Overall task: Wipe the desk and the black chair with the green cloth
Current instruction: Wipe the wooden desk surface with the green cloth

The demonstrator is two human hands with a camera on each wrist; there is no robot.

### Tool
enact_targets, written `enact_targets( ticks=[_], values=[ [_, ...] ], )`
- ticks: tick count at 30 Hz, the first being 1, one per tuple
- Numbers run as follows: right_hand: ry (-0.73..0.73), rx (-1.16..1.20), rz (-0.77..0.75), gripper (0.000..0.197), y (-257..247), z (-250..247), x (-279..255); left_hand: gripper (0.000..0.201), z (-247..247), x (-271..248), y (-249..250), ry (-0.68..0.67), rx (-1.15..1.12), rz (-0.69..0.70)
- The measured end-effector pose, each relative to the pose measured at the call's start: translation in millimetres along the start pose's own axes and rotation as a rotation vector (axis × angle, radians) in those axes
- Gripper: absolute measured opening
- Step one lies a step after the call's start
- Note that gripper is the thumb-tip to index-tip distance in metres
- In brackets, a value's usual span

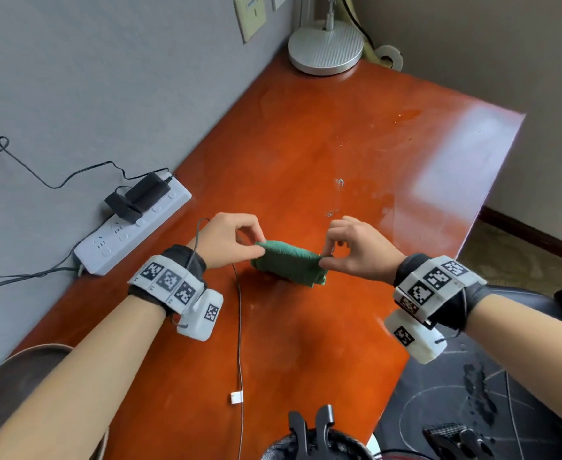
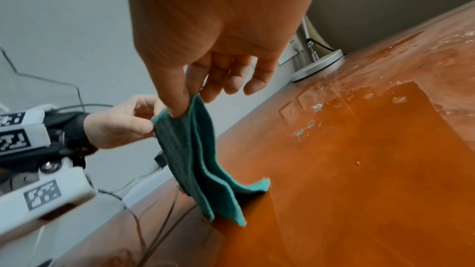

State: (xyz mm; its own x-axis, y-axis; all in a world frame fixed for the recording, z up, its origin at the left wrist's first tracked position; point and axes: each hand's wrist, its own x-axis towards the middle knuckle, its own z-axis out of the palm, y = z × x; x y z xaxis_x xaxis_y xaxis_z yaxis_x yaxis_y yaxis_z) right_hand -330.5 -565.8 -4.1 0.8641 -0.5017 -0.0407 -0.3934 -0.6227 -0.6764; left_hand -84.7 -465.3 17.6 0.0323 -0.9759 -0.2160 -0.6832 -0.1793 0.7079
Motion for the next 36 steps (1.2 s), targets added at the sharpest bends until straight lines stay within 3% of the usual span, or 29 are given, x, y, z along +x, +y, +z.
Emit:
enact_targets(
  ticks=[3,7,11,14,16,19,21,23,27,31,36],
  values=[
    [0.052,-0.005,0.086,0.019,4,-4,9,0.022,0,11,4,0.073,-0.074,-0.055],
    [-0.049,-0.097,0.308,0.007,21,8,22,0.015,18,31,-6,0.007,-0.058,-0.202],
    [-0.100,-0.162,0.390,0.014,31,24,28,0.012,36,45,-13,0.060,0.014,-0.308],
    [-0.151,-0.108,0.447,0.024,30,32,32,0.014,37,46,-17,-0.038,-0.038,-0.357],
    [-0.124,-0.081,0.429,0.022,27,36,33,0.018,32,39,-16,-0.151,-0.130,-0.301],
    [-0.093,-0.038,0.235,0.014,18,37,26,0.021,20,22,-11,-0.274,-0.151,-0.205],
    [-0.177,-0.004,0.112,0.009,11,36,17,0.019,16,9,-12,-0.365,-0.146,-0.238],
    [-0.258,0.050,0.088,0.006,7,36,11,0.015,16,-1,-17,-0.431,-0.120,-0.313],
    [-0.190,0.056,0.206,0.007,8,45,13,0.012,31,-6,-29,-0.271,-0.040,-0.418],
    [-0.119,-0.091,0.375,0.013,12,62,21,0.016,48,2,-33,-0.121,0.060,-0.465],
    [-0.027,-0.108,0.383,0.017,19,65,23,0.006,56,5,-29,-0.047,0.266,-0.539]
  ],
)
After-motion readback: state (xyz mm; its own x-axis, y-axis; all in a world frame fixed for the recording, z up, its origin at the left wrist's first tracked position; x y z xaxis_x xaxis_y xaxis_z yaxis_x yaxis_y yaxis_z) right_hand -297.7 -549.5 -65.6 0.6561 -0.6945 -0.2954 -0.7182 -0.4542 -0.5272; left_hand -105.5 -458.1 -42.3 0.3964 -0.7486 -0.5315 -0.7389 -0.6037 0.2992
